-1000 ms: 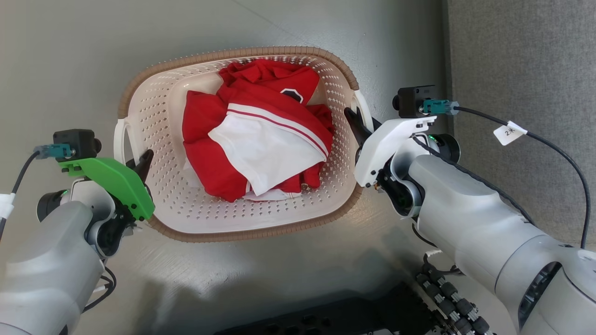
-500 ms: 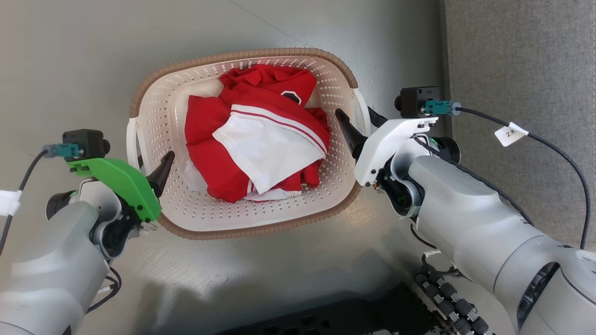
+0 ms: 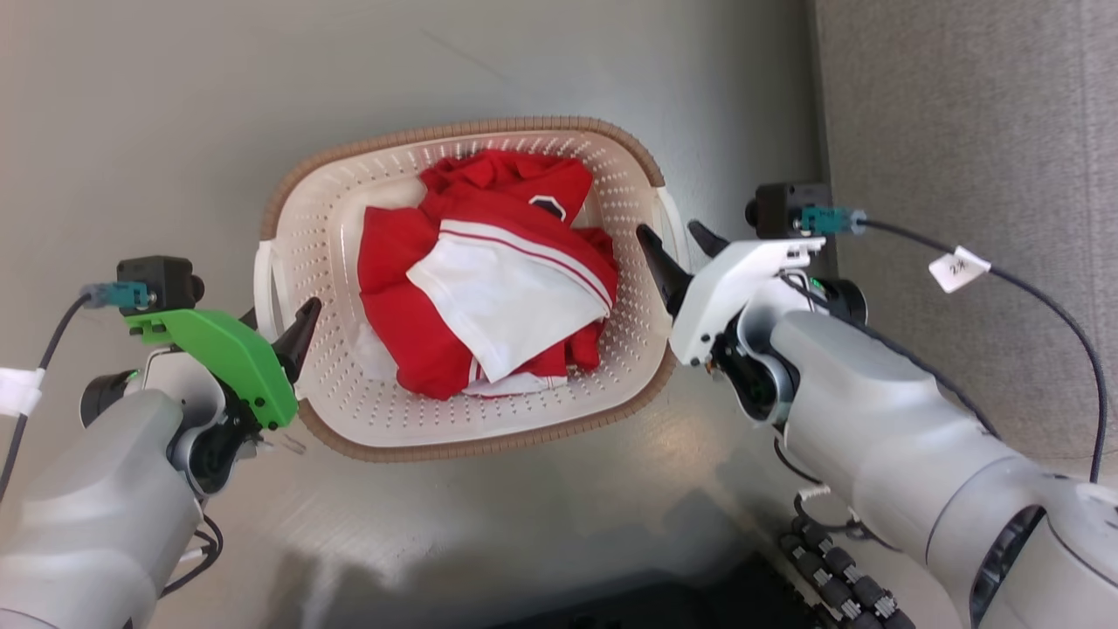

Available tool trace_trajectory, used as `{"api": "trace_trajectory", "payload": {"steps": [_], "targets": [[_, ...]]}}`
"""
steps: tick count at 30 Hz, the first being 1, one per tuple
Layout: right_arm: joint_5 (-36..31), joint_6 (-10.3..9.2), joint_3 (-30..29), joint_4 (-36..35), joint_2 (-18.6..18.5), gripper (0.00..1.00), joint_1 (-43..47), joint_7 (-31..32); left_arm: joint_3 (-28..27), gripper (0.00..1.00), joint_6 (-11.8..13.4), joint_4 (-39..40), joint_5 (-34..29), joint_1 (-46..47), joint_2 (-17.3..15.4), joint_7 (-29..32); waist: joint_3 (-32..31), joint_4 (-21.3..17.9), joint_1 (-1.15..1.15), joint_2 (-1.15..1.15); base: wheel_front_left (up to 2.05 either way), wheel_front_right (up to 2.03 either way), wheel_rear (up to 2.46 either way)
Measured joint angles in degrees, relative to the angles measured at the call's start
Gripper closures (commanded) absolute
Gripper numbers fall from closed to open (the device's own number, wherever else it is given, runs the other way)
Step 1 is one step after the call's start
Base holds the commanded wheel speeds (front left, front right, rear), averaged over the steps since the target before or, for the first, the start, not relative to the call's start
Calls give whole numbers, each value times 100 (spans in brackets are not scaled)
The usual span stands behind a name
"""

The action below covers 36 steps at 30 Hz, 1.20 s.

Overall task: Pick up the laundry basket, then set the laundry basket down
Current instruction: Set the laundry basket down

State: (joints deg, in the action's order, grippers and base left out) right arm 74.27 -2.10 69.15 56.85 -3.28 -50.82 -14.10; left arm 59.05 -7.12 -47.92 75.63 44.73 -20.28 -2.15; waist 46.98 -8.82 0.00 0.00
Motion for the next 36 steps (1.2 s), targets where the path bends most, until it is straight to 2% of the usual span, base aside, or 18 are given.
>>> {"api": "trace_trajectory", "payload": {"steps": [6,13,25,36], "targets": [[43,54,5,38,-1,0,229,0,30,0,0,-87,111,-178,56,-154,-322,-9,0,0,0,0,0],[-91,159,-270,-96,1,0,338,-1,59,0,0,43,170,-509,101,-454,-891,-47,0,0,0,0,0],[-880,208,-1013,-122,-7,0,354,-8,33,0,0,420,229,-909,76,-1014,-1769,-108,0,0,0,0,0],[-1666,149,-1797,-568,-266,0,869,-8,-154,0,0,792,176,-1198,34,-1211,-2673,-19,0,0,0,0,0]]}}
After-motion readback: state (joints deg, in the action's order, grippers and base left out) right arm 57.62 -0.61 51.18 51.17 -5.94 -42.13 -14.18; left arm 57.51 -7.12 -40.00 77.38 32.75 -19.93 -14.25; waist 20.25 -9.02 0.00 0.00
